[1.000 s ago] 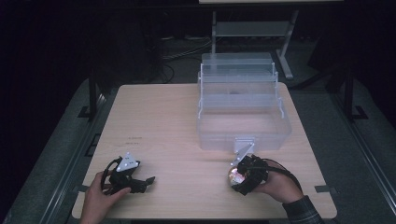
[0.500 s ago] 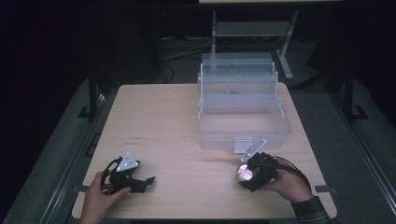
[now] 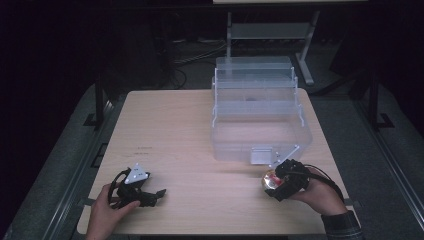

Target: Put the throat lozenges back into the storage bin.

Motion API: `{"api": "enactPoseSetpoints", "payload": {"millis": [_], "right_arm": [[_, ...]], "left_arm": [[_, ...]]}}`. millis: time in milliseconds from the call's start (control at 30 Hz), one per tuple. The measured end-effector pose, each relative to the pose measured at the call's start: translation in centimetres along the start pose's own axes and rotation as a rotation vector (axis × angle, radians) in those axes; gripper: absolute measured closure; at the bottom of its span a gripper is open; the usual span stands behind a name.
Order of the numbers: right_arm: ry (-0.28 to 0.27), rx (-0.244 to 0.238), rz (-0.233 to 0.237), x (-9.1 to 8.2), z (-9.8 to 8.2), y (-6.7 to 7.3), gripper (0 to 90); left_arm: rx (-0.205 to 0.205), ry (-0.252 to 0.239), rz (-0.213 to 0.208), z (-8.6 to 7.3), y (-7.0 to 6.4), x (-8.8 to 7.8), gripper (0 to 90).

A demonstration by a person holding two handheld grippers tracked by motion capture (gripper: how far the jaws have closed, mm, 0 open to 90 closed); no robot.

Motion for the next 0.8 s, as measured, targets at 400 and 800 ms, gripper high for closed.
{"api": "enactPoseSetpoints", "payload": {"millis": [400, 800], "right_arm": [[-0.002, 0.03, -0.017, -0.8, -0.7, -1.1, 19.5], [0.0, 0.057, -0.038, -1.9, -1.6, -2.2, 19.4]], "left_arm": [[0.0, 0.0, 0.0, 0.0, 0.0, 0.0, 10.8], [0.0, 0.0, 0.0, 0.0, 0.0, 0.0, 10.8]]}}
Point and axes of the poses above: each handheld gripper's, and its own axes: x roughly forward along the jaws, z roughly out of its top, y roughly to its left, the point moved 2 cm from there along x, roughly forward along the jaws, and after that the axes turned 8 degrees about -z, right-handed, at the moved point
